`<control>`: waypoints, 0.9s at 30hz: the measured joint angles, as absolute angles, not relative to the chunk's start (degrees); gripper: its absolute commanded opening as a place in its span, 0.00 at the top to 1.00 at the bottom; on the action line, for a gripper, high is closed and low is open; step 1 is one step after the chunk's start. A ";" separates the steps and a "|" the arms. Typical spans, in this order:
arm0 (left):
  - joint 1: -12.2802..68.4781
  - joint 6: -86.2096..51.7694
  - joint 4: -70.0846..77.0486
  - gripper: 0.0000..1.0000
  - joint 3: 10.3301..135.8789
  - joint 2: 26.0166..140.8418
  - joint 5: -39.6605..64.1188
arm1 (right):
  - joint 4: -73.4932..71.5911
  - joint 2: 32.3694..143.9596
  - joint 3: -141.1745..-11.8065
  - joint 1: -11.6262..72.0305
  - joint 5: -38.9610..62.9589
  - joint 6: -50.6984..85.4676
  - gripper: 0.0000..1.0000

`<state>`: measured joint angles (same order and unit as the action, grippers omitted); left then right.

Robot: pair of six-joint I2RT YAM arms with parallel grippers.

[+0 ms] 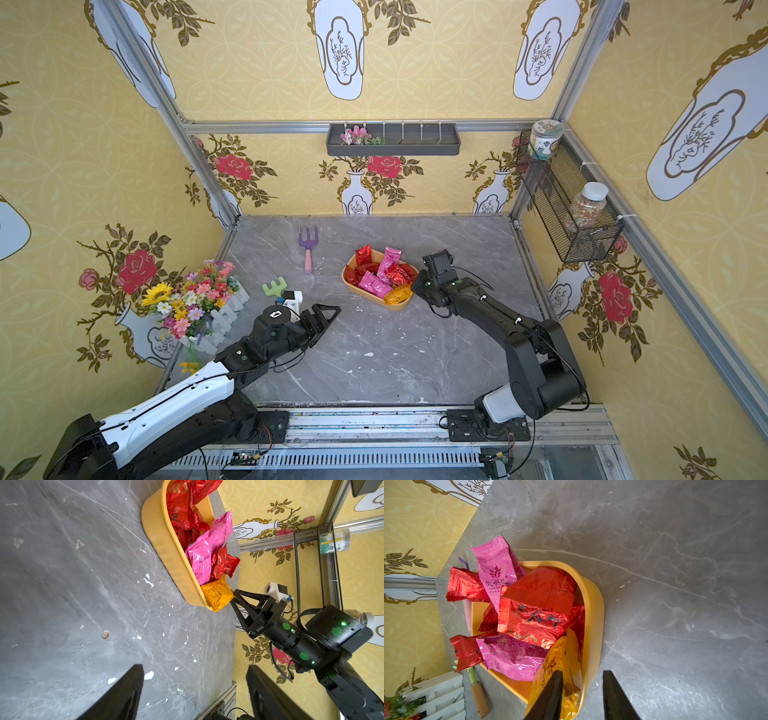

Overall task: Take the tea bags out of the storage box
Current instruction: Pick up the tea bag from the storage box.

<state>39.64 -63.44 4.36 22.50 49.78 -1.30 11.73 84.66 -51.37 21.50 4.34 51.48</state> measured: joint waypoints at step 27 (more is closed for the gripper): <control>39.64 -64.97 4.69 0.16 21.21 49.17 -0.64 | 8.97 86.61 -52.10 21.30 5.19 55.05 1.00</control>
<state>39.64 -64.97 4.69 21.21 49.17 -0.64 8.97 86.61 -52.10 21.30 5.19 55.05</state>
